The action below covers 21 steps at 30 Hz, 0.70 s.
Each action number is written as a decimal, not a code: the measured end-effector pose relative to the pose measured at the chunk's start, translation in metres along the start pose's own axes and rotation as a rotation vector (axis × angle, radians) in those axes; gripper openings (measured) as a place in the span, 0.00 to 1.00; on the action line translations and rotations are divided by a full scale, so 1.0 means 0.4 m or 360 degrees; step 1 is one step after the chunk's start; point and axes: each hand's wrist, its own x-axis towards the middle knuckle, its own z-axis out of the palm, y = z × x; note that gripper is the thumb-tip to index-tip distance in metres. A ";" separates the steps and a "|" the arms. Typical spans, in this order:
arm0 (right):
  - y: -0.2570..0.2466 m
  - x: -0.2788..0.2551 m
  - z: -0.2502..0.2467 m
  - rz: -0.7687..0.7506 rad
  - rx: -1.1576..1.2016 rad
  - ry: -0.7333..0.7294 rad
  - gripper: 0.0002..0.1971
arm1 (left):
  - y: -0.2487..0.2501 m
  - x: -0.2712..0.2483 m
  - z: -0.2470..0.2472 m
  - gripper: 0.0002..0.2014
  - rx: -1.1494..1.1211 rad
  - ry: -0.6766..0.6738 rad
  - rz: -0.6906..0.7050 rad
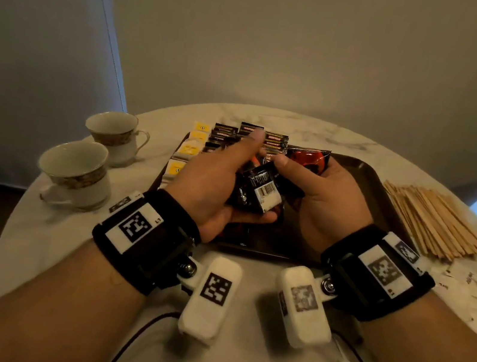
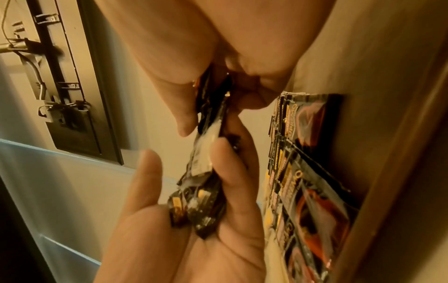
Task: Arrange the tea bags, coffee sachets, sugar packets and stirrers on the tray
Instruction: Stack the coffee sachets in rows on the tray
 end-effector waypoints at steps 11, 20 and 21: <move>-0.009 -0.012 0.002 0.0209 0.0017 0.0048 0.20 | 0.006 -0.007 -0.030 0.10 -0.0167 0.0135 0.0124; -0.027 -0.050 -0.009 0.0131 -0.0431 -0.0259 0.14 | 0.006 -0.022 -0.024 0.07 0.0056 0.0145 0.0276; -0.029 -0.058 -0.008 0.0107 -0.0534 -0.0350 0.13 | 0.002 -0.023 -0.024 0.09 0.0100 0.0089 0.0267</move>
